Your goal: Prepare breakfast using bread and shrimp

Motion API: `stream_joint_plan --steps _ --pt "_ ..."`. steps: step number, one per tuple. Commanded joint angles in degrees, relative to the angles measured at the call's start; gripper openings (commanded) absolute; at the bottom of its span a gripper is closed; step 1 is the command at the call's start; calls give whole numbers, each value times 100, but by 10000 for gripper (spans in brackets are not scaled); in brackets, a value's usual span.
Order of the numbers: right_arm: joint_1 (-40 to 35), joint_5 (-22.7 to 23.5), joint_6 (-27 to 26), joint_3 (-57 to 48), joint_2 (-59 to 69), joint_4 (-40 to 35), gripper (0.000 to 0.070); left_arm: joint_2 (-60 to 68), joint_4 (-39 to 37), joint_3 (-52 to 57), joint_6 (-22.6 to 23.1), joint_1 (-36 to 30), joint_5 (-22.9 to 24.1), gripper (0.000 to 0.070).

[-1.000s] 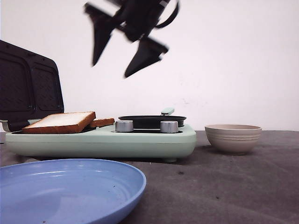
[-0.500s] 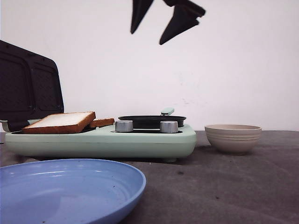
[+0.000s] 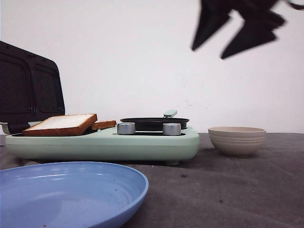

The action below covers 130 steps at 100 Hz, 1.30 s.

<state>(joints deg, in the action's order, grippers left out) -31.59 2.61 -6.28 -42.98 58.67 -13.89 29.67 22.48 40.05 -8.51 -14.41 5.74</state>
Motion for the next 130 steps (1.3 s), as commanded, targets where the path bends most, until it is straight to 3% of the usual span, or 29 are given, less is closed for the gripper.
stream_joint_plan --steps 1,29,57,85,114,130 --pt "-37 -175 -146 417 -402 151 438 24 -59 46 -15 -11 -15 355" --pt "-35 -444 -494 1818 -1991 162 438 24 -57 46 -13 -11 -15 354" --pt "-37 -457 -509 1891 -2170 144 438 24 44 48 -39 -11 -17 354" --pt "-42 -413 -533 1891 -2170 142 438 81 109 50 -610 -2 -24 367" --pt "-42 -413 -544 1891 -2170 129 438 645 -214 151 -984 461 -501 367" --pt "-42 -413 -542 1891 -2170 -11 438 1095 -505 487 -1497 1176 -1266 367"
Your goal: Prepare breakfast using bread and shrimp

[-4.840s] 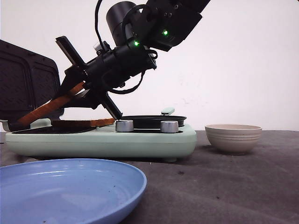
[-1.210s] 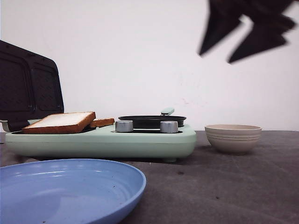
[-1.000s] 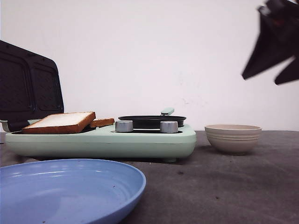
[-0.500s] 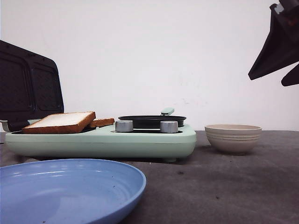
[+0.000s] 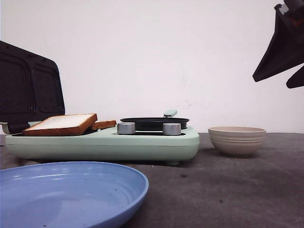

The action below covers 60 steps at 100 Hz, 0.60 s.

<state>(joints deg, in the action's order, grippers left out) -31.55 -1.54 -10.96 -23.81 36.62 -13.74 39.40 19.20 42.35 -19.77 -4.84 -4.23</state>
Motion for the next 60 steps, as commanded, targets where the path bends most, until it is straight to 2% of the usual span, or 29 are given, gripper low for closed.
stream_joint_plan --steps 1,28,45,60 --pt "-46 0 -74 -26 35 -44 438 155 -190 291 -400 273 -330 367" --pt "-46 0 -63 -26 35 -343 438 1132 -275 1384 -1128 1906 -1945 366" --pt "-46 -2 -63 -26 35 -337 438 1888 -212 2004 -1414 2723 -2575 366" --pt "-46 -2 -63 -26 35 -299 439 2570 -238 2365 -1711 2953 -3018 366"
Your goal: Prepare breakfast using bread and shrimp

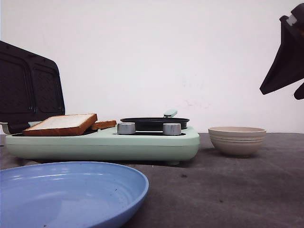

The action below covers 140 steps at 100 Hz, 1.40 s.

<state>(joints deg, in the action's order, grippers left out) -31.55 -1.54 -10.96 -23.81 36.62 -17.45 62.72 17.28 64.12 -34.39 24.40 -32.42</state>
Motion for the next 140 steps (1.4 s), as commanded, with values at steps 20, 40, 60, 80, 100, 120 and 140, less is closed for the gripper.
stream_joint_plan --steps 20,40,60,80,100,120,140 --pt "-46 -9 -63 -26 35 76 438 994 -59 472 -424 28 -516 366" --pt "-46 -11 -63 -26 35 72 439 1530 -59 485 -431 33 -599 366" --pt "-44 -46 -63 -26 37 74 438 1934 -234 485 -431 -35 -898 366" --pt "-44 -46 -63 -26 37 74 438 2212 -420 485 -442 -87 -901 366" --pt "-46 -46 -63 -26 37 72 438 2393 -680 485 -619 -175 -890 360" --pt "-46 -114 -63 -26 37 76 438 2524 -780 485 -625 -289 -872 352" --pt "-46 -173 -63 -26 37 72 439 2592 -826 485 -619 -382 -787 190"
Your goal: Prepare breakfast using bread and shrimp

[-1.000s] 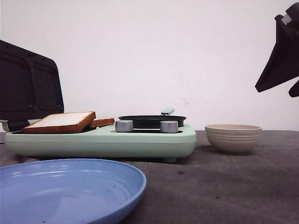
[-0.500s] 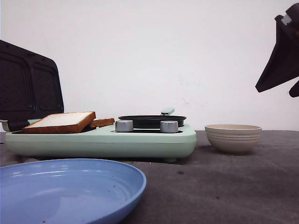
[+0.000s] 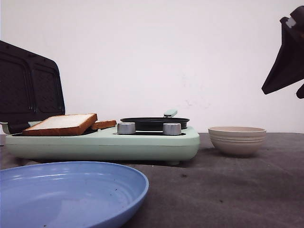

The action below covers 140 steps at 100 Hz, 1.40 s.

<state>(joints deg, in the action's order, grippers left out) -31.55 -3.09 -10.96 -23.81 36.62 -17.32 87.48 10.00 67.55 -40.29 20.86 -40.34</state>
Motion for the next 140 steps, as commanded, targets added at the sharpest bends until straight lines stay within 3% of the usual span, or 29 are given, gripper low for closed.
stream_joint_plan --steps 1,14,42,73,110,140 --pt "-46 -17 -63 -26 37 59 439 118 -107 142 -28 -28 4 174" --pt "-44 -20 -66 -26 37 59 439 118 -225 142 -28 -37 4 3" --pt "-46 -39 -66 -26 37 61 438 118 -221 142 0 -122 2 3" --pt "-46 -39 -83 -26 37 59 438 118 -142 142 286 -680 33 3" --pt "-46 -37 -210 -26 37 57 439 118 678 140 1408 -1790 944 3" --pt "-46 -37 -219 -26 37 59 438 227 933 140 1895 -2752 1631 3"
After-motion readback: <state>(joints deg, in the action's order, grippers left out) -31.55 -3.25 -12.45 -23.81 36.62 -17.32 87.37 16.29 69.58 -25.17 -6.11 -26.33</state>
